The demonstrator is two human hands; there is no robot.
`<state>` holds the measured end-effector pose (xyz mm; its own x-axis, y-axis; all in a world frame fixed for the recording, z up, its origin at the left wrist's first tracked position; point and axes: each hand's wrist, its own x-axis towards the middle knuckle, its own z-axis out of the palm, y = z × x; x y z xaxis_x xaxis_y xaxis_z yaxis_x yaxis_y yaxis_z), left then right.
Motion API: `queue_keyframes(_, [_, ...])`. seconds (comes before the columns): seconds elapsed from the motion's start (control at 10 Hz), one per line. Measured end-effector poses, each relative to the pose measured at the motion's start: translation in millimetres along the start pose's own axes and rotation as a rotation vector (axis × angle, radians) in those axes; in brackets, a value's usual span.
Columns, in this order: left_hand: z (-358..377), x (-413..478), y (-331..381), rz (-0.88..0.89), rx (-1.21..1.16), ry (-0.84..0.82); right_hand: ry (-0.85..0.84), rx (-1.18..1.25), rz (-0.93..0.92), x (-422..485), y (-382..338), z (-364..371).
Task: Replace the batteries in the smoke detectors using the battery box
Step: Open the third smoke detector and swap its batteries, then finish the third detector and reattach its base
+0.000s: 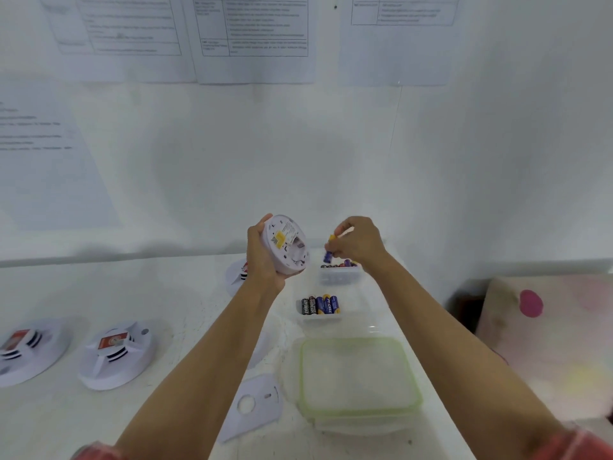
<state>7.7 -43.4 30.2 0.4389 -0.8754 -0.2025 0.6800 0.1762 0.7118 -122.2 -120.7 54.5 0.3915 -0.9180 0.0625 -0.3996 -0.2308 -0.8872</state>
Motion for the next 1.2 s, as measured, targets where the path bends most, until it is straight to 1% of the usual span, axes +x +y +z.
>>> queue_keyframes(0.1, [-10, 2, 2, 0.01, -0.063, 0.005, -0.198, -0.467, 0.168, 6, 26, -5])
queue_keyframes(0.2, [-16, 3, 1, 0.01, -0.102, -0.003, -0.264, -0.649, 0.245, 5, 50, 10])
queue_keyframes(0.3, [-18, 5, -2, 0.016, -0.118, -0.011, -0.309, -0.638, 0.278, 6, 61, 20])
queue_keyframes(0.4, [-19, 8, -2, 0.013, -0.127, -0.012, -0.334, -0.705, 0.232, 5, 59, 23])
queue_keyframes(0.5, [-24, 13, -4, 0.014, -0.14, -0.021, -0.33, -0.637, 0.24, 11, 60, 24])
queue_keyframes(0.6, [-27, 18, -4, 0.02, -0.155, -0.031, -0.333, -0.707, 0.18, 23, 54, 21])
queue_keyframes(0.7, [-28, 26, -4, 0.025, -0.172, -0.053, -0.242, -0.663, 0.087, 44, 38, 15])
queue_keyframes(0.8, [-32, 36, -3, 0.022, -0.183, -0.068, -0.263, -0.617, -0.008, 64, 29, 16])
queue_keyframes(0.9, [-37, 44, -3, 0.024, -0.175, -0.083, -0.412, -0.638, -0.026, 79, 37, 23])
queue_keyframes(1.0, [-41, 51, -3, 0.038, -0.179, -0.086, -0.537, -0.799, -0.045, 89, 46, 31])
queue_keyframes(1.1, [-43, 57, -4, 0.043, -0.182, -0.09, -0.596, -0.873, -0.039, 94, 49, 34])
queue_keyframes(1.2, [-42, 60, -4, 0.049, -0.181, -0.09, -0.611, -0.901, -0.033, 99, 51, 37])
